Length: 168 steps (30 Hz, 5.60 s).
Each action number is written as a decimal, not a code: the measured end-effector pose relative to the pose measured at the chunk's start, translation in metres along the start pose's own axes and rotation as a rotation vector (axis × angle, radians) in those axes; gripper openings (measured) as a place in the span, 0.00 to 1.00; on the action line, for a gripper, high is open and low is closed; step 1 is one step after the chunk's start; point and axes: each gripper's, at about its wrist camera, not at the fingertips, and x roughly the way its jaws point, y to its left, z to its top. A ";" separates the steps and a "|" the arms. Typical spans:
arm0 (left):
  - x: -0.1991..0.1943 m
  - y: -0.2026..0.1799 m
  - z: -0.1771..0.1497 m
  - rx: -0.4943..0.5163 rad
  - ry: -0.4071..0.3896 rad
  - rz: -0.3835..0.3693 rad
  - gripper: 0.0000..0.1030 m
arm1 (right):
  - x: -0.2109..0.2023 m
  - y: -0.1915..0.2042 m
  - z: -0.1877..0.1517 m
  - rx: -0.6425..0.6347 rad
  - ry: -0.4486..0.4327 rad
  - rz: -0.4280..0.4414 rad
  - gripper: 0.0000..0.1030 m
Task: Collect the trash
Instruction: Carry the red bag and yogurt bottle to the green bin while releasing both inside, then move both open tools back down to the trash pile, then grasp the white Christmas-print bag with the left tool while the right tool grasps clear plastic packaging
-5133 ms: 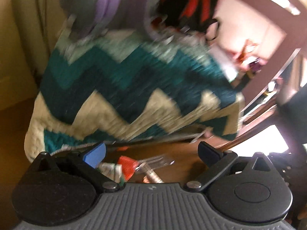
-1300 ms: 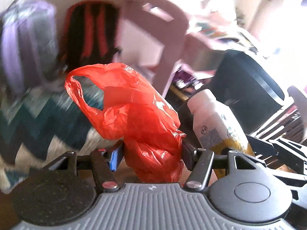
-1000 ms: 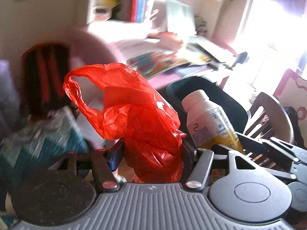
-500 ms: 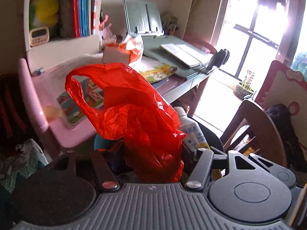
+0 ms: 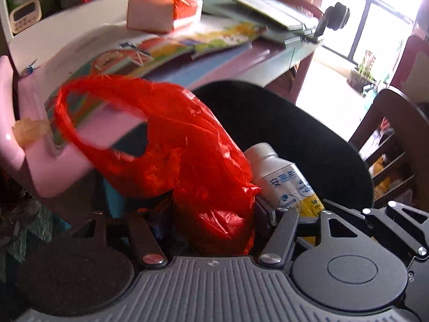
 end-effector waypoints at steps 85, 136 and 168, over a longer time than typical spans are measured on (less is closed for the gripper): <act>-0.005 0.466 -0.527 -0.819 0.175 0.370 0.96 | 0.185 0.423 -0.301 -0.406 0.481 0.520 0.58; 0.244 0.591 -0.790 -1.649 0.523 0.334 0.41 | 0.492 0.443 -0.453 0.290 0.896 0.180 0.12; 0.102 0.519 -0.622 -1.016 0.522 0.498 0.06 | 0.277 0.395 -0.320 -0.076 0.632 0.300 0.00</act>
